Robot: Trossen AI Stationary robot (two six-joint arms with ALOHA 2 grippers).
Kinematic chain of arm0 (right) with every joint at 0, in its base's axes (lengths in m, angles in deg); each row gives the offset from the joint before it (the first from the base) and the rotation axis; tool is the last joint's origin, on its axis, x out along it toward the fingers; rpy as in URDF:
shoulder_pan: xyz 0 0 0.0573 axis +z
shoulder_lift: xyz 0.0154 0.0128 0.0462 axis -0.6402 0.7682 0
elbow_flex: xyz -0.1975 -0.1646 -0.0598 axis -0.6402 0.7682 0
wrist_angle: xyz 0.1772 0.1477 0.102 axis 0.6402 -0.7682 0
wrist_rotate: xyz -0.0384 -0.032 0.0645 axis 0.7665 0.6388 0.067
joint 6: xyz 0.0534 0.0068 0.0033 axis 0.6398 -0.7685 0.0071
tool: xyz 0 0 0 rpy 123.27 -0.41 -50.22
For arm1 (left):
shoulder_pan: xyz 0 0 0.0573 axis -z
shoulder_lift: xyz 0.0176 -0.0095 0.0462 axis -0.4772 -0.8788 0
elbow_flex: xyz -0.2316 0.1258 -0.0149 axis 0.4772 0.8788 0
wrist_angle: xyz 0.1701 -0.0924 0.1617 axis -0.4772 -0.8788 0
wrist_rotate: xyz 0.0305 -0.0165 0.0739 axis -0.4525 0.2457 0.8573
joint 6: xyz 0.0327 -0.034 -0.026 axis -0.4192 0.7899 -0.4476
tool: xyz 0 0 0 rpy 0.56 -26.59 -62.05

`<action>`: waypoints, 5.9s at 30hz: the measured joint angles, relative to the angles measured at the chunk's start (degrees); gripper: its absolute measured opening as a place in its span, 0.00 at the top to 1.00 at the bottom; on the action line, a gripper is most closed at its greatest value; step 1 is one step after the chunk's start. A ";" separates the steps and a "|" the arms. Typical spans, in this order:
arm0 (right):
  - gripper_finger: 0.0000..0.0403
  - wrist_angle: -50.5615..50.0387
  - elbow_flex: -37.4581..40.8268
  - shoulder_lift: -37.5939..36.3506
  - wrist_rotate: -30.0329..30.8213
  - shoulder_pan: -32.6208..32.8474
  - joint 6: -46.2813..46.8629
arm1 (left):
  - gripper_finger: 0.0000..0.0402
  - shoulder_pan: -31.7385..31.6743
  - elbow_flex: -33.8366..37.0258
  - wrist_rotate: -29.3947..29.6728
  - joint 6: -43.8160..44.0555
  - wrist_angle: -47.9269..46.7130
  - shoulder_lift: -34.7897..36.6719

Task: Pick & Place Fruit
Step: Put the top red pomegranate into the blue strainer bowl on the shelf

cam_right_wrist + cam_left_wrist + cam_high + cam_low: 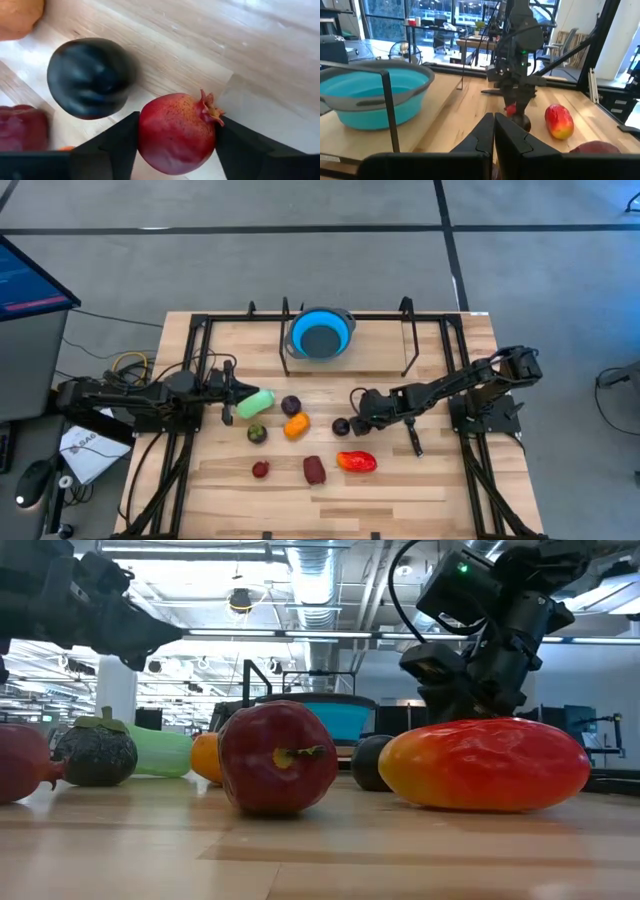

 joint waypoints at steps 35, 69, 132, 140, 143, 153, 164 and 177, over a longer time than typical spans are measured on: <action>0.50 26.10 -14.08 6.19 42.04 3.26 -89.21 | 0.73 -1.75 -27.30 3.87 5.51 27.75 -58.59; 0.48 36.16 -19.69 10.43 44.30 3.76 -93.11 | 0.26 -2.70 -27.90 1.33 4.36 29.14 -61.31; 0.37 12.74 -30.88 11.19 34.81 -4.20 -49.36 | 0.54 -1.07 -27.80 9.31 -33.34 27.79 -61.46; 0.62 11.34 -30.97 11.15 33.92 -4.11 -49.20 | 0.54 -1.07 -27.80 9.00 -32.46 27.80 -61.48; 0.62 10.32 -30.95 11.13 33.84 -4.11 -49.30 | 0.52 -1.08 -27.80 8.93 -30.49 27.70 -61.51; 0.59 -6.39 -30.64 4.92 31.39 -8.20 -49.64 | 0.28 -1.94 -27.91 9.39 -21.21 28.45 -61.17; 0.57 -6.97 -34.87 6.44 7.96 -22.62 -54.79 | 0.20 1.73 -27.93 10.23 -15.61 28.16 -61.16; 0.54 -18.50 -54.39 24.13 5.06 -30.15 -66.56 | 0.26 7.39 -27.89 10.10 -12.06 28.64 -61.20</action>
